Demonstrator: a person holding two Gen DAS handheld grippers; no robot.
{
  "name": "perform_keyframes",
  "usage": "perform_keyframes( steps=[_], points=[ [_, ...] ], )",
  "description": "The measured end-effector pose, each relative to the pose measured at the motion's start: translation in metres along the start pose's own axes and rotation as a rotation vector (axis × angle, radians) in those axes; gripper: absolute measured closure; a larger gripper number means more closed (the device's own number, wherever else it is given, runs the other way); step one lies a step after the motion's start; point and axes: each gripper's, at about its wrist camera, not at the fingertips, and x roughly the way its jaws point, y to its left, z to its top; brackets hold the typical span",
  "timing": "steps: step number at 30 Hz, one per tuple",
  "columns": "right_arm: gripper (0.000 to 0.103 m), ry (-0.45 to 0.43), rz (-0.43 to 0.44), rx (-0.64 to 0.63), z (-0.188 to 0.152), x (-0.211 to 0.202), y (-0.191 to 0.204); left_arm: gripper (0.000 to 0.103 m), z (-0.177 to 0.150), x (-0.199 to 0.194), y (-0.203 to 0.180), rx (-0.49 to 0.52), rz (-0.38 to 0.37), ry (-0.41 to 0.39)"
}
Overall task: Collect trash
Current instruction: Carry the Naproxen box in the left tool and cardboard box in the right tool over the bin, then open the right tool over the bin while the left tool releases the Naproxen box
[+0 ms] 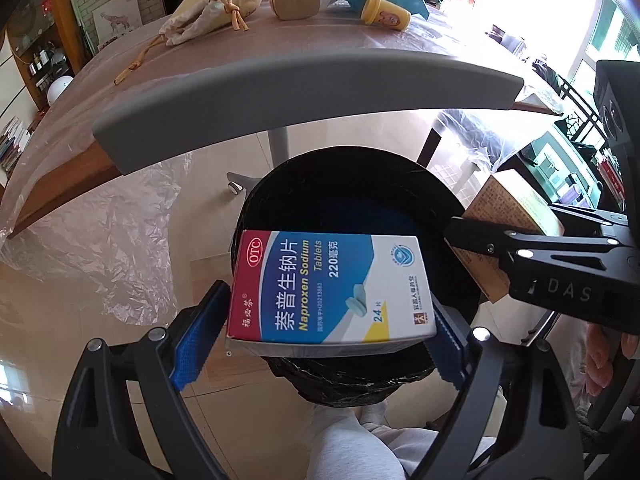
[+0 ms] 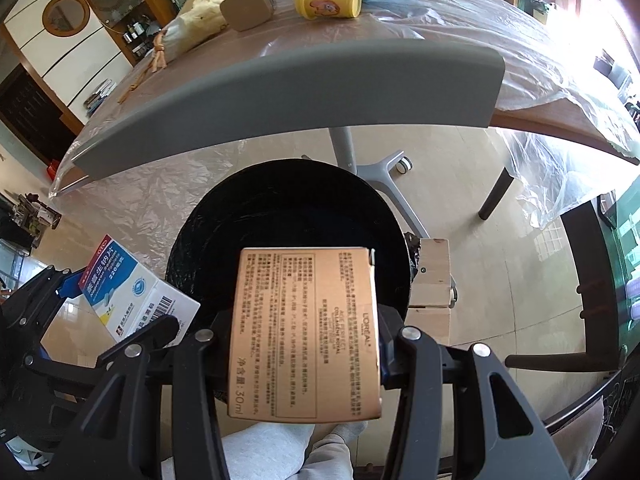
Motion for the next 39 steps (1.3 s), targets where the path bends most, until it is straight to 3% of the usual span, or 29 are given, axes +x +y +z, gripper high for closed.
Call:
perform_keyframes(
  steps=[39],
  points=[
    [0.057,0.060,-0.022,0.019,0.014,0.021,-0.001,0.013,0.016,0.030,0.002,0.052,0.005,0.065]
  ],
)
